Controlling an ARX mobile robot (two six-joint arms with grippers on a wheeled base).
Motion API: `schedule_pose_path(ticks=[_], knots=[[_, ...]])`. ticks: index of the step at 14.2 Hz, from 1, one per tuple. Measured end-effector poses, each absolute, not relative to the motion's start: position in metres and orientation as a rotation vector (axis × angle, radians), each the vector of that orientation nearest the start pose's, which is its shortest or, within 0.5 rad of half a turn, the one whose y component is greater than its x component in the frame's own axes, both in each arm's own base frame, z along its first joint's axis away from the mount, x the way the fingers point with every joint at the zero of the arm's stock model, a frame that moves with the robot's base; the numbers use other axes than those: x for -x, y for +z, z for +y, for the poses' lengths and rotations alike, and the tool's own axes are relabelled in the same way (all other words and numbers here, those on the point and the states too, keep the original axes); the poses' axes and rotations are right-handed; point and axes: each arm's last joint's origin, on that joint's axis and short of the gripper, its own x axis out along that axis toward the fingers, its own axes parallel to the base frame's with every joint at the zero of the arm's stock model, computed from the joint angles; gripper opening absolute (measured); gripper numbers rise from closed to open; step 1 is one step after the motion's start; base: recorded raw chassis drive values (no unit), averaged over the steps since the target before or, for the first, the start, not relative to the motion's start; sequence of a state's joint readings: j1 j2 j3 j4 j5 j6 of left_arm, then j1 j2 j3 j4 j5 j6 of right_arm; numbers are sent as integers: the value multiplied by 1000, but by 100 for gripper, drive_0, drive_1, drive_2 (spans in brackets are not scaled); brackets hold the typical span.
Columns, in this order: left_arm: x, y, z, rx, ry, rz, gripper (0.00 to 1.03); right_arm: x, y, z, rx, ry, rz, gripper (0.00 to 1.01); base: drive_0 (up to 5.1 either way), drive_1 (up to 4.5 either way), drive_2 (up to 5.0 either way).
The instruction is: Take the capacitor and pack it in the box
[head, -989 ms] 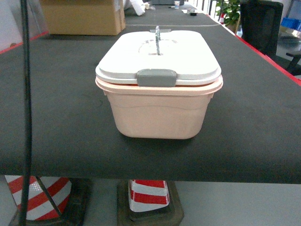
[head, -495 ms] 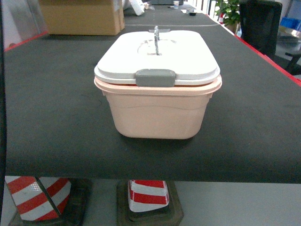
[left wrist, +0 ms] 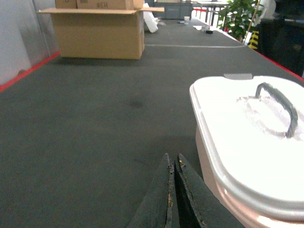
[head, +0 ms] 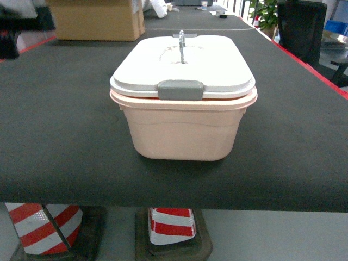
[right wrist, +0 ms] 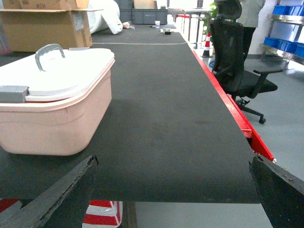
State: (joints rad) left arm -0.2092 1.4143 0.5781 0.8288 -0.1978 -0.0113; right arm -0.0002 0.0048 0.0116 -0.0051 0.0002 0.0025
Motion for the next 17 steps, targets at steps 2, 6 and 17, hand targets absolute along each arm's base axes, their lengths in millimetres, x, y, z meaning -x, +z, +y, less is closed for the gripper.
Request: schedule_pose_path(ticks=[2, 6, 17], knots=[[-249, 210, -35, 10, 5, -2, 2, -97, 167, 0, -2, 0, -2, 98, 0, 0, 0], [-206, 189, -20, 8, -6, 16, 2, -97, 167, 0, -3, 0, -2, 98, 0, 0, 0], [-140, 165, 0, 10, 1, 5, 2, -97, 167, 0, -2, 0, -2, 98, 0, 0, 0]])
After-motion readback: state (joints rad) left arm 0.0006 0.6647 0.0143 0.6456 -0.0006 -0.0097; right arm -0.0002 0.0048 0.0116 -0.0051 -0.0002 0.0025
